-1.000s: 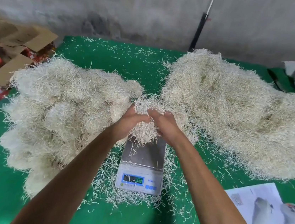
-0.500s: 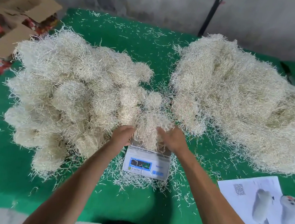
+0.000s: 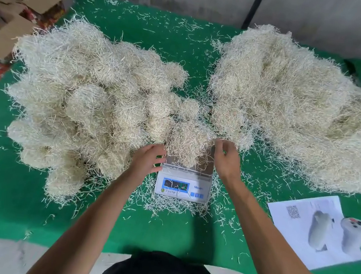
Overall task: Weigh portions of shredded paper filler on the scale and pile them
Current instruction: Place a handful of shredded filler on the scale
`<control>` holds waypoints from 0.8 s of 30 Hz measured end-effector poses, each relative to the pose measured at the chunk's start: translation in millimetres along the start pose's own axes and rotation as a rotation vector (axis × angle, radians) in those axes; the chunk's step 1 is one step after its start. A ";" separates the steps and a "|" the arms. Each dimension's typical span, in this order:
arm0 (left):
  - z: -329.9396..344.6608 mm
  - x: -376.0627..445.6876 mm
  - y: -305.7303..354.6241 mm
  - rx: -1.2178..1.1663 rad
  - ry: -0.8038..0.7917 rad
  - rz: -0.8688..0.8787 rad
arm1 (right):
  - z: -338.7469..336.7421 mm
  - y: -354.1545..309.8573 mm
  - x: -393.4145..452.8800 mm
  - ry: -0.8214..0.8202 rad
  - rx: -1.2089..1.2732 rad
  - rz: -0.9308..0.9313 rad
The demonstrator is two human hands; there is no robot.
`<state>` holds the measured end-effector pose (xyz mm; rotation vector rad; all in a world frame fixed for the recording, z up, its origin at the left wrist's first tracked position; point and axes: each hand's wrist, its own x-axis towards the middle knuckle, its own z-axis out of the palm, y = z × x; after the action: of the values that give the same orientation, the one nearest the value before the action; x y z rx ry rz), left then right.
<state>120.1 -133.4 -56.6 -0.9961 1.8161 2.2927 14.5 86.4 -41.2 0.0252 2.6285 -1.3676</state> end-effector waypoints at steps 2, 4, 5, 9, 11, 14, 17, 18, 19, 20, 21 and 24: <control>-2.5 -1.7 -6.3 -0.013 -0.016 -0.018 | 2.8 3.8 -1.8 -0.005 0.017 -0.002; -4.0 -3.2 -10.7 -0.027 -0.019 -0.023 | 5.3 4.8 -4.5 0.001 0.040 0.004; -4.3 -4.0 -12.7 -0.036 -0.016 -0.029 | 5.7 4.8 -6.3 -0.001 0.044 0.014; -3.3 -4.7 -17.0 -0.044 0.010 -0.038 | 5.0 3.8 -10.5 -0.001 0.037 0.028; -2.2 -4.1 -18.3 -0.051 0.014 -0.033 | 4.7 3.5 -11.9 0.017 0.050 0.019; -1.1 -2.8 -18.4 -0.088 0.022 -0.034 | 2.8 3.5 -8.7 0.036 0.057 0.018; 0.4 0.1 -17.3 -0.144 0.081 -0.056 | -1.2 4.6 -3.0 0.052 0.031 0.003; 0.5 0.0 -16.7 -0.157 0.107 -0.059 | -2.1 4.3 -2.1 0.053 0.032 0.000; 0.0 0.5 -16.8 -0.165 0.127 -0.061 | -2.6 3.4 -1.5 0.048 0.038 0.000; -0.9 1.5 -17.5 -0.165 0.142 -0.062 | -2.7 2.1 -0.6 0.044 0.048 0.001; -1.5 2.5 -18.3 -0.161 0.148 -0.063 | -2.8 0.9 1.1 0.043 0.056 0.003; 5.4 5.6 -15.6 -0.161 0.101 -0.100 | -0.4 -7.7 8.6 0.033 0.044 -0.006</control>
<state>119.8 -125.7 -72.3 -1.2171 1.5949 2.3986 5.2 81.7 -36.2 0.0457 2.6272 -1.4388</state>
